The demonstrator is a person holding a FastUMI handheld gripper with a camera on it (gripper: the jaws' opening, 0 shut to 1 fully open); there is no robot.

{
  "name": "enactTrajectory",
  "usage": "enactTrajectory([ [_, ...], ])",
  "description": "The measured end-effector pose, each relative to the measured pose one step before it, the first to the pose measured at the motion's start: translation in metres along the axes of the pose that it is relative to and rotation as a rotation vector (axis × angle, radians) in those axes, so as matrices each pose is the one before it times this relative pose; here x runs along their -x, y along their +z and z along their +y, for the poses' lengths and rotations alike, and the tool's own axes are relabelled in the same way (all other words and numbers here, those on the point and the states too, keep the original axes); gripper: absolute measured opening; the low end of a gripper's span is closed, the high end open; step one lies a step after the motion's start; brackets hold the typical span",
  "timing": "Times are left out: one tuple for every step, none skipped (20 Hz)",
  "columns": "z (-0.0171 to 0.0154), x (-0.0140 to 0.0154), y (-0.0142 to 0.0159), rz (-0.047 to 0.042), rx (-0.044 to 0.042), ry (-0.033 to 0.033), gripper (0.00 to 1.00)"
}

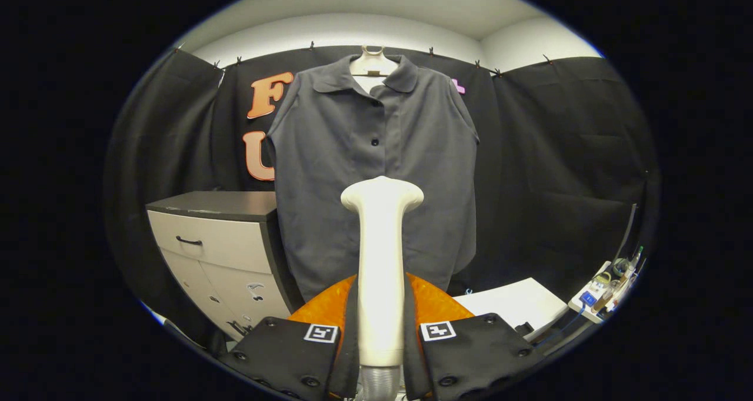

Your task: Iron the clothes twice with a garment steamer, once on the left side and once on the right side.

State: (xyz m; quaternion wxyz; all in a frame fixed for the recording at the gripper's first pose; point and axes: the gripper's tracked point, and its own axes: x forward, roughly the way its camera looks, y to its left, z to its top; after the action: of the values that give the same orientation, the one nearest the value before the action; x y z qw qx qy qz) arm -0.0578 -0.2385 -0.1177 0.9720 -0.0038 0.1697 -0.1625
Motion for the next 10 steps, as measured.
enactTrajectory([
  [0.00603, 0.00374, 0.00854, -0.01514, 0.00307, 0.00828, 0.37],
  [0.00583, 0.00281, 0.00767, -0.01413, 0.00321, 0.00734, 0.37],
  [0.00559, 0.00451, 0.00798, -0.01580, 0.00196, 0.00717, 0.37],
  [0.00635, 0.00406, 0.00670, -0.01355, -0.00216, 0.00968, 0.37],
  [0.00617, 0.00635, 0.00631, -0.01378, -0.00301, 0.01115, 0.37],
  [0.00534, 0.00450, 0.00599, -0.01473, -0.00130, 0.00887, 0.37],
  [0.00405, 0.00411, 0.00622, -0.01370, -0.00087, 0.00842, 0.37],
  [0.00437, 0.00271, 0.00560, -0.01136, -0.00281, 0.00809, 0.37],
  [0.00422, 0.00217, 0.00560, -0.01025, 0.00070, 0.00837, 0.37],
  [0.00367, 0.00234, 0.00576, -0.01289, 0.00629, 0.00789, 0.37],
])
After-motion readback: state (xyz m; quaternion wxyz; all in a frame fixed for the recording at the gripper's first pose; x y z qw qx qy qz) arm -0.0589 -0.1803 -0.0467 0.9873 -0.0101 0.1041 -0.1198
